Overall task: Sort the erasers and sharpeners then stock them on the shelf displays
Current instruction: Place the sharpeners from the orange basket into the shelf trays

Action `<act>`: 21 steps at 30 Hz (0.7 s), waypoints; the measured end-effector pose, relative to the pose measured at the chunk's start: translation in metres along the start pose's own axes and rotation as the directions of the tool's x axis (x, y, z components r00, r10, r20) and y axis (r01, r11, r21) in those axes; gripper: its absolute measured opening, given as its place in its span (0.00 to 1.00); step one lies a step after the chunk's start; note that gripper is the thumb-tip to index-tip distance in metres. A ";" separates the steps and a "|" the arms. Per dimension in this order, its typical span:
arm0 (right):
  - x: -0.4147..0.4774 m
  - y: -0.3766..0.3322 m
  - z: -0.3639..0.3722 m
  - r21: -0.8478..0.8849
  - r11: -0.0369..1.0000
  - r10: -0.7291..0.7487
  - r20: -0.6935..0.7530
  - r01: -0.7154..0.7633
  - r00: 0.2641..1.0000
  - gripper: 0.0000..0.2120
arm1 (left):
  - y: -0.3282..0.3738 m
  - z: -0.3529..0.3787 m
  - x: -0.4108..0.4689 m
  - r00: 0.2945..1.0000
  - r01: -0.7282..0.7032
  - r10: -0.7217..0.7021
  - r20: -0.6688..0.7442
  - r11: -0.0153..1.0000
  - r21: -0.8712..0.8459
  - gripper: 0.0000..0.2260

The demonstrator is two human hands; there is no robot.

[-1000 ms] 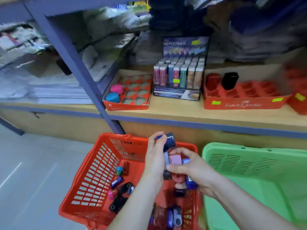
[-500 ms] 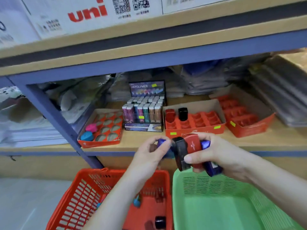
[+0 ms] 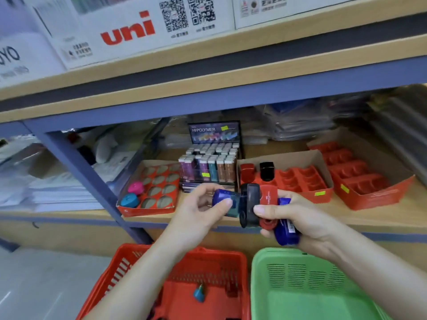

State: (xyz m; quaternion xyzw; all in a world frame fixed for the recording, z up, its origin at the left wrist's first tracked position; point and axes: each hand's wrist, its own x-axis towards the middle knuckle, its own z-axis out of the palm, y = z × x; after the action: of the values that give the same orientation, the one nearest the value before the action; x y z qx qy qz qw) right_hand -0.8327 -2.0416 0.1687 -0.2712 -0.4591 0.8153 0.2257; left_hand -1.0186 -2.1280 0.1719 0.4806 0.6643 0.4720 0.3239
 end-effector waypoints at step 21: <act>0.184 0.070 0.113 -0.262 0.959 0.070 -0.155 -0.110 0.985 0.13 | -0.101 -0.216 0.143 0.966 0.092 0.172 -0.192 0.467 0.880 0.16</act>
State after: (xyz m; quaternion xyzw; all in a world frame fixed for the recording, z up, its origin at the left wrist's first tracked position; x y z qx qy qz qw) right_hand -1.0529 -2.0325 0.1134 -0.3785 -0.5354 0.7328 0.1818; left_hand -1.2904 -2.0703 0.1545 0.5293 0.8361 0.1260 -0.0698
